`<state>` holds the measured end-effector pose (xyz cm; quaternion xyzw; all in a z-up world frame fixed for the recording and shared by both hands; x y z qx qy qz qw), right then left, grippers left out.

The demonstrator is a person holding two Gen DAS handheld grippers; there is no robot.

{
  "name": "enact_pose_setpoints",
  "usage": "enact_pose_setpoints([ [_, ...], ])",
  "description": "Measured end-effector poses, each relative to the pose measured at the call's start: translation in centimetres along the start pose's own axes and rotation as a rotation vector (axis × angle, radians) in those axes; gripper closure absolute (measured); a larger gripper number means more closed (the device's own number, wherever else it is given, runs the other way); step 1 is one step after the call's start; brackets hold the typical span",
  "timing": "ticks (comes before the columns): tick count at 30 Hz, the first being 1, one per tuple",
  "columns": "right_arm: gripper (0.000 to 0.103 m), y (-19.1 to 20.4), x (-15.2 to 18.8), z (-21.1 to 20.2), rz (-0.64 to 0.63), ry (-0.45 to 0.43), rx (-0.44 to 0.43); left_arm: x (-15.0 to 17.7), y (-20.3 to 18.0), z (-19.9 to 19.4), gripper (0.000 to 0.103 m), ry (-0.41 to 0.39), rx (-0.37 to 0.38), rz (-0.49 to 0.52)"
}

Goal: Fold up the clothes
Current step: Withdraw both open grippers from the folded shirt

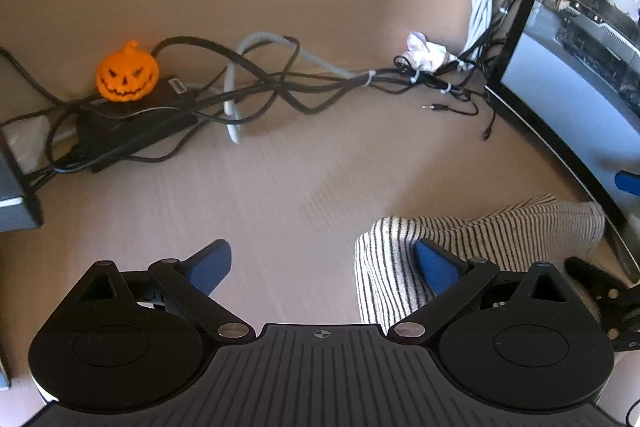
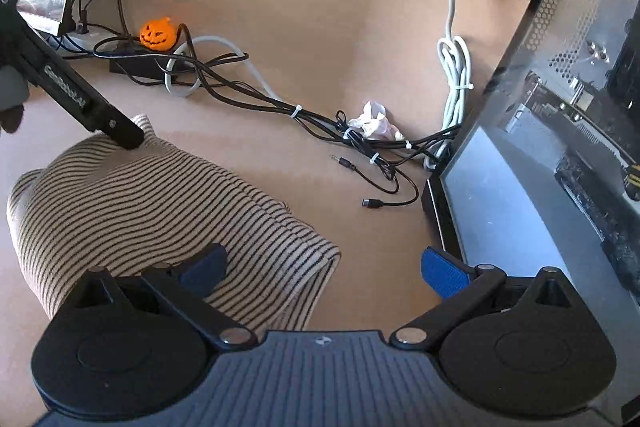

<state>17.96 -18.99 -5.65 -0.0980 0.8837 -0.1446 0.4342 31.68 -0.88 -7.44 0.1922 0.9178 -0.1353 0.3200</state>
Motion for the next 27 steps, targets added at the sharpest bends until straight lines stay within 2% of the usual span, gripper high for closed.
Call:
enact_pose_setpoints([
  [3, 0.0, -0.4, -1.0, -0.8, -0.008, -0.028, -0.008, 0.0, 0.2, 0.3, 0.0, 0.01, -0.003, 0.004],
  [7, 0.0, -1.5, -3.4, -0.5, 0.023, -0.086, 0.053, -0.1, 0.1, 0.0, 0.0, 0.013, -0.015, -0.005],
  [12, 0.0, -1.2, -4.0, 4.2, -0.093, 0.013, 0.2, -0.6, -0.3, -3.5, 0.0, -0.027, -0.016, -0.037],
  [14, 0.0, -0.9, -3.3, 5.6, -0.137, 0.067, 0.195, -0.5, -0.4, -5.8, 0.0, -0.049, -0.004, -0.056],
  [16, 0.0, -1.3, -2.6, 6.2, -0.107, 0.1, 0.171, -0.1, -0.5, -7.9, 0.0, -0.062, 0.029, -0.081],
  [18, 0.0, -1.6, -2.2, 6.2, -0.064, 0.12, 0.16, 1.0, -1.0, -9.7, 0.0, -0.059, 0.096, -0.116],
  [20, 0.0, -1.8, -1.8, 6.2, -0.036, 0.132, 0.154, 2.5, -1.6, -10.7, 0.0, -0.032, 0.166, -0.146],
  [22, 0.0, -1.9, -1.4, 6.3, 0.01, 0.152, 0.146, 4.2, -2.5, -10.6, 0.0, 0.018, 0.197, -0.162],
  [24, 0.0, -2.0, -1.1, 6.1, 0.043, 0.164, 0.15, 5.5, -3.3, -10.0, 0.0, 0.06, 0.174, -0.151],
  [27, 0.0, -1.6, -0.7, 5.4, 0.044, 0.16, 0.165, 6.7, -4.2, -8.6, 0.0, 0.091, 0.058, -0.085],
])
Point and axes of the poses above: each gripper's, at about its wrist camera, not at the fingertips, and z roughly the way its jaws point, y to its left, x to its underside, the point moved 3 cm from there along z, roughly the way its jaws point, and after that the axes turned 1 degree about y, right-handed, at the moved point
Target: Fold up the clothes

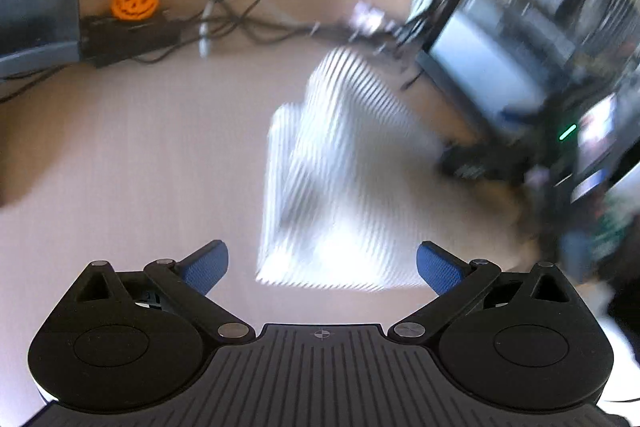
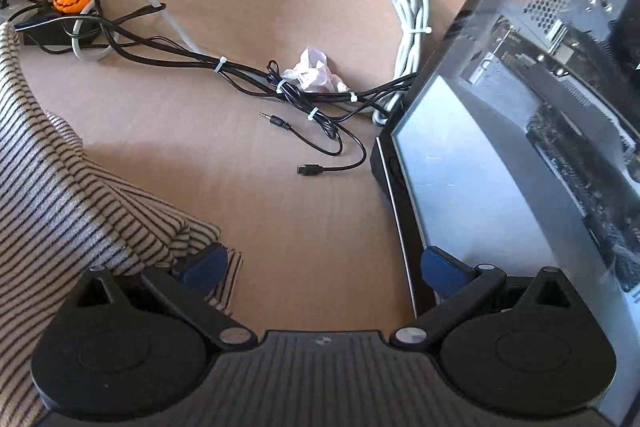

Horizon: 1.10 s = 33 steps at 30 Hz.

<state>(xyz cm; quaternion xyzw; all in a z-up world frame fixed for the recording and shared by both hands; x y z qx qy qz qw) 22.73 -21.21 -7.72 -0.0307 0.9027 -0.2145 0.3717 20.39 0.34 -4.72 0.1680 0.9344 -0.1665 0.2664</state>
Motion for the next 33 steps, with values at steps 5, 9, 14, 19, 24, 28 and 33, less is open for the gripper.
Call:
enact_pose_setpoints([
  [5, 0.0, 0.2, 1.4, -2.1, -0.013, 0.003, -0.002, -0.8, 0.8, 0.9, 0.0, -0.019, -0.13, 0.033],
  [9, 0.0, 2.9, 2.7, -5.3, -0.065, -0.012, -0.112, -2.5, 2.1, 0.9, 0.0, -0.084, -0.328, 0.123],
  [14, 0.0, 7.2, 3.9, -10.6, -0.198, -0.08, -0.392, -5.6, 5.5, 1.0, 0.001, -0.122, -0.462, 0.1],
  [19, 0.0, 6.9, 3.0, -13.0, -0.239, -0.17, -0.496, -6.1, 7.2, -3.3, 0.0, -0.179, -0.394, 0.012],
  [24, 0.0, 5.2, 1.1, -12.6, -0.217, -0.209, -0.484, -2.7, 7.1, -7.7, 0.0, -0.194, -0.36, -0.044],
  [28, 0.0, 3.0, -2.0, -12.6, -0.113, -0.263, -0.506, 0.8, 6.2, -9.3, 0.0, -0.172, -0.283, -0.094],
  [33, 0.0, 4.3, -6.9, -10.3, -0.127, -0.36, -0.395, 3.2, 3.5, -7.5, 0.0, -0.127, -0.162, -0.129],
])
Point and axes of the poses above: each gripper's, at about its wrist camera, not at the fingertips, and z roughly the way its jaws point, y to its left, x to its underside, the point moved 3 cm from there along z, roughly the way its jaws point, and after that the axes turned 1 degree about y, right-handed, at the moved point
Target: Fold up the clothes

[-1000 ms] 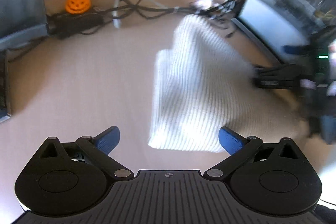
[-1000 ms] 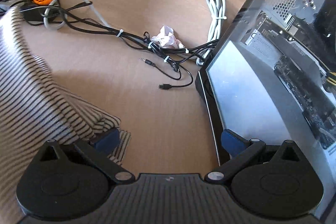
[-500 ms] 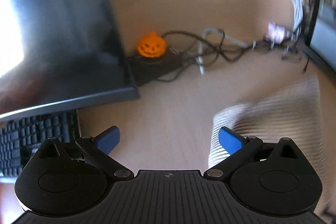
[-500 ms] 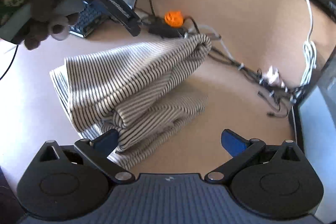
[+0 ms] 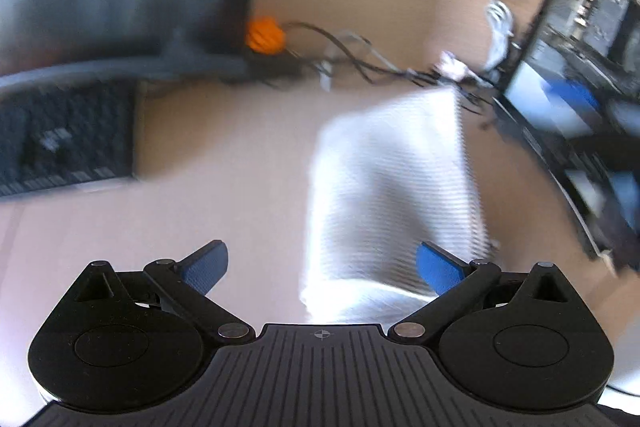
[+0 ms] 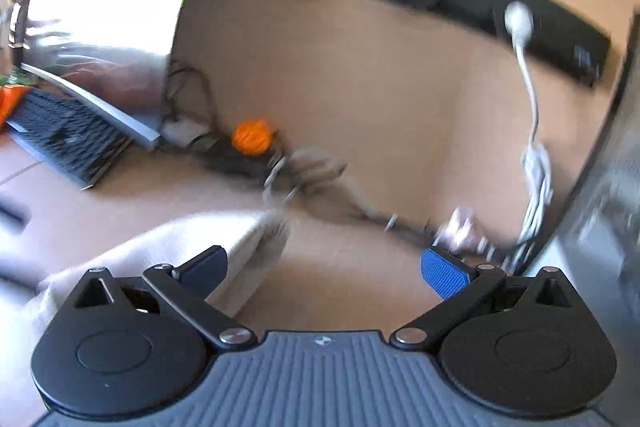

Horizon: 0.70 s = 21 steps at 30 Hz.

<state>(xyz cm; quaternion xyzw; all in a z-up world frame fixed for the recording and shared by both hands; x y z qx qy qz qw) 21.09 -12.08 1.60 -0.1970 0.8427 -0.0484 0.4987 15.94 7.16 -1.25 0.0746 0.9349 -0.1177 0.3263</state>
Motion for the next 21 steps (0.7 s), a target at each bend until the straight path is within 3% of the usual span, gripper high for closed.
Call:
enact_pose_setpoints([
  [2, 0.0, 0.9, -0.9, 2.7, -0.068, 0.008, 0.011, 0.5, -1.4, 1.2, 0.0, 0.017, 0.001, 0.027],
  [6, 0.0, 2.8, 1.5, 7.8, -0.23, 0.154, 0.071, 0.9, -3.4, 3.3, 0.0, 0.05, -0.035, 0.101],
  [8, 0.0, 2.5, 3.0, 8.2, -0.203, 0.161, 0.076, 1.1, -3.7, 4.3, 0.0, 0.063, -0.07, 0.137],
  [9, 0.0, 1.8, 3.6, 7.7, -0.133, 0.159, 0.075, 1.1, -3.6, 4.6, 0.0, 0.064, -0.082, 0.148],
  [14, 0.0, -0.2, 5.7, 5.5, -0.026, 0.2, 0.102, 0.4, -2.0, 5.1, 0.0, 0.043, -0.158, 0.194],
  [21, 0.0, 2.3, 7.8, 0.6, -0.003, 0.211, 0.018, -3.1, 3.6, 5.8, 0.0, -0.004, -0.398, 0.153],
])
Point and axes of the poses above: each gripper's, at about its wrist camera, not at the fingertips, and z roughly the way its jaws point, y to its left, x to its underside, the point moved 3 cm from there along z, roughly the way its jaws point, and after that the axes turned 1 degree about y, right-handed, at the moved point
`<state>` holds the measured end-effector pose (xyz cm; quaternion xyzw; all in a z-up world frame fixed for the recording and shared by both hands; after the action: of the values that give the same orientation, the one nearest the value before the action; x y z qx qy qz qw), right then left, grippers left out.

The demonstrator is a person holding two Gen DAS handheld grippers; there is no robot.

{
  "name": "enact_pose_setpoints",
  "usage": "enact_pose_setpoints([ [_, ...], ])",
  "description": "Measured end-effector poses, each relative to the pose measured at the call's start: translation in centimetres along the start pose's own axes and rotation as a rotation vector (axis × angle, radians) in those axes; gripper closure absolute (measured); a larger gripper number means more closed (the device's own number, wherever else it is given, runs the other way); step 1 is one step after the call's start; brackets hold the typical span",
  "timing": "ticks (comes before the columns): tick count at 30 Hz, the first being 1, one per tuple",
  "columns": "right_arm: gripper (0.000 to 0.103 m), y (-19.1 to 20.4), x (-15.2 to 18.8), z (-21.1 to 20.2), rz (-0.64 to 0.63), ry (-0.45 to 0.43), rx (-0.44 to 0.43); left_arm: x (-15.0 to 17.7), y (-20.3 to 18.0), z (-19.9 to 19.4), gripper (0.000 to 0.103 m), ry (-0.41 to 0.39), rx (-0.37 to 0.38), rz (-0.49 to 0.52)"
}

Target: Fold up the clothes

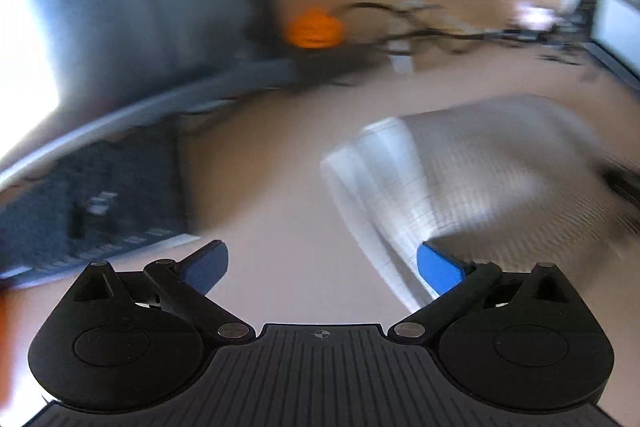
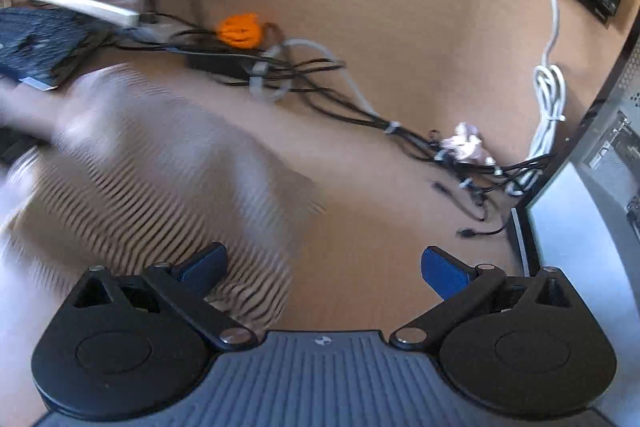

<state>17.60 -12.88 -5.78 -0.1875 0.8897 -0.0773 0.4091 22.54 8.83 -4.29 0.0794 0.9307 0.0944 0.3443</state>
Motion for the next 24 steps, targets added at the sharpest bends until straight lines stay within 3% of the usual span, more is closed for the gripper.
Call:
enact_pose_setpoints([
  [3, 0.0, 1.4, 0.3, -1.8, -0.035, -0.025, -0.07, -0.2, 2.2, -0.2, 0.0, 0.022, 0.041, -0.074],
  [8, 0.0, -1.0, -0.4, -3.7, 0.03, -0.052, -0.103, -0.4, 4.1, -2.0, 0.0, 0.005, 0.091, -0.129],
  [13, 0.0, -4.7, -1.3, -5.5, 0.136, -0.111, -0.079, -1.5, 3.8, -3.1, 0.0, -0.025, 0.178, -0.188],
  [17, 0.0, -6.0, -1.9, -5.1, 0.206, -0.136, -0.022, -3.3, 1.8, -4.4, 0.0, -0.072, 0.297, -0.179],
  [21, 0.0, -4.0, -1.4, -2.1, 0.169, -0.057, -0.044, -4.4, -1.6, -4.2, 0.0, -0.096, 0.321, -0.084],
  [24, 0.0, -1.1, -0.1, 0.4, 0.053, 0.033, -0.016, -3.7, -3.3, -2.0, 0.0, -0.029, 0.274, -0.026],
])
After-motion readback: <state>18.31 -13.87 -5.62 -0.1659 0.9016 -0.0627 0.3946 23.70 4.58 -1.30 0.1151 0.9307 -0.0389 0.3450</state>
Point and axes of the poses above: each gripper's, at about its wrist camera, not at the fingertips, and z roughly the way its jaws point, y to its left, x to its underside, the point moved 3 cm from there along z, roughly the way its jaws point, and after that the axes turned 1 degree about y, right-handed, at the moved point
